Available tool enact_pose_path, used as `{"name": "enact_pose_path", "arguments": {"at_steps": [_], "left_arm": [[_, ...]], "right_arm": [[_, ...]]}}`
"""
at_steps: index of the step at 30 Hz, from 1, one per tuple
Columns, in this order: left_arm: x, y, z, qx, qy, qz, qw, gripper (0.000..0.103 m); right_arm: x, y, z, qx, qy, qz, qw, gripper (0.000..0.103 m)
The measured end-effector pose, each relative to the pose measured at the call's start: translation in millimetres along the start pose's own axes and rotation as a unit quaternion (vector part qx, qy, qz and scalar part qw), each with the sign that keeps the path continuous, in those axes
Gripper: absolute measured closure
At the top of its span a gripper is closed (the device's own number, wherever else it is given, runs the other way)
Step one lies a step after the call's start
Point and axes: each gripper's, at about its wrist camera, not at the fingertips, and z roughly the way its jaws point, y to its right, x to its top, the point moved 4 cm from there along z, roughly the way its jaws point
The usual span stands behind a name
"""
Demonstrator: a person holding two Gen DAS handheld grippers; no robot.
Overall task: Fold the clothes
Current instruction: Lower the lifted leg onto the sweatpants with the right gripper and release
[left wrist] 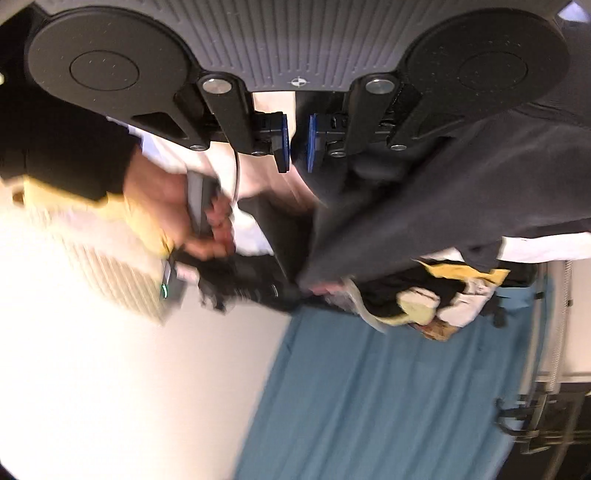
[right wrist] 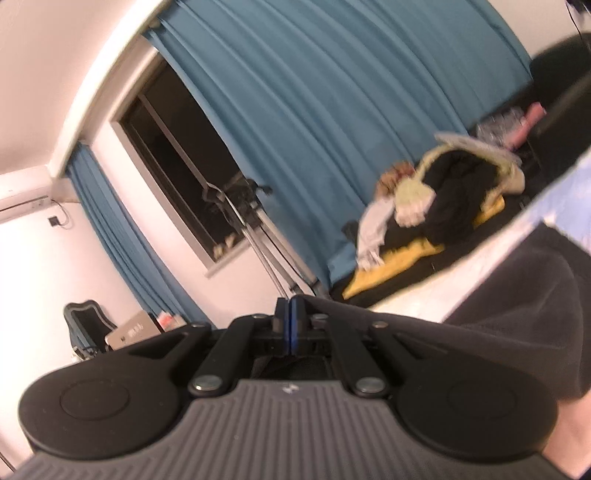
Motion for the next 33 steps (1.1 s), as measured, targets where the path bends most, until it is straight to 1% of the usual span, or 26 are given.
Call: {"name": "enact_pose_path", "arguments": {"at_steps": [1,2,4,5,6,7,9,11,13,14,15,16,17,19,20,21,22,23,24,25,27,29,30,32,33], "left_arm": [[0,-3,0,0.013,0.008,-0.012,0.9998,0.09],[-1,-3,3,0.029,0.015,-0.014,0.9994,0.087],[-3,-1,11,0.061,0.028,-0.014,0.9977,0.06],[-8,6,13,0.077,0.034,-0.015,0.9964,0.033],[-13,12,15,0.088,0.041,-0.012,0.9953,0.025],[-13,16,21,0.09,0.045,-0.005,0.9949,0.025],[-19,34,32,0.089,0.035,0.034,0.9949,0.025],[-29,56,53,0.116,0.016,0.099,0.9882,0.025],[-40,72,75,0.139,-0.008,0.155,0.978,0.025],[-46,76,89,0.151,-0.027,0.178,0.972,0.025],[-51,78,106,0.174,-0.045,0.2,0.9632,0.025],[-58,78,125,0.211,-0.065,0.228,0.9482,0.025],[-66,78,144,0.25,-0.086,0.257,0.9295,0.025],[-83,68,167,0.294,-0.124,0.287,0.903,0.034],[-88,61,171,0.298,-0.137,0.274,0.9041,0.051],[-92,53,173,0.297,-0.149,0.255,0.9079,0.065],[-91,46,172,0.292,-0.149,0.228,0.9169,0.073],[-87,44,167,0.288,-0.137,0.209,0.9244,0.086],[-79,44,159,0.285,-0.118,0.199,0.9301,0.09],[-71,44,149,0.276,-0.098,0.186,0.9378,0.091],[-52,36,130,0.244,-0.07,0.136,0.9577,0.091],[-36,30,105,0.199,-0.034,0.102,0.9741,0.092],[-29,25,94,0.176,-0.016,0.093,0.9799,0.092],[-22,14,67,0.127,0.001,0.064,0.9899,0.092],[-23,10,52,0.098,0.007,0.06,0.9934,0.092]], "right_arm": [[-6,4,4,-0.009,-0.012,0.005,1.0,0.101],[-11,8,8,-0.017,-0.023,0.009,1.0,0.101],[-21,13,13,-0.025,-0.039,0.02,0.999,0.101],[-23,13,14,-0.026,-0.04,0.023,0.999,0.101],[-22,10,13,-0.022,-0.036,0.019,0.999,0.101],[-20,7,13,-0.018,-0.032,0.015,0.999,0.101],[-18,0,12,-0.011,-0.025,0.006,1.0,0.101],[-15,-8,10,-0.003,-0.016,-0.005,1.0,0.101],[-11,-23,4,0.008,0.0,-0.032,0.999,0.101],[-9,-27,2,0.013,0.009,-0.038,0.999,0.101],[-7,-30,0,0.018,0.016,-0.036,0.999,0.101],[-5,-32,-1,0.024,0.024,-0.035,0.999,0.101],[-3,-32,-2,0.027,0.03,-0.033,0.999,0.101],[-1,-27,-2,0.026,0.034,-0.028,0.999,0.101],[0,-25,-3,0.025,0.036,-0.025,0.999,0.101],[1,-22,-3,0.024,0.038,-0.023,0.999,0.101],[2,-19,-2,0.022,0.039,-0.02,0.999,0.101],[5,-15,0,0.016,0.037,-0.013,0.999,0.101],[12,-12,2,0.01,0.031,-0.001,0.999,0.101],[16,-11,8,0.008,0.027,0.007,1.0,0.101],[26,-19,21,0.002,0.026,-0.01,1.0,0.102],[40,-38,38,0.008,0.029,-0.034,0.999,0.102],[47,-51,47,0.015,0.031,-0.046,0.998,0.102],[62,-75,65,0.029,0.036,-0.069,0.997,0.102],[70,-87,73,0.036,0.039,-0.08,0.995,0.102]]}}
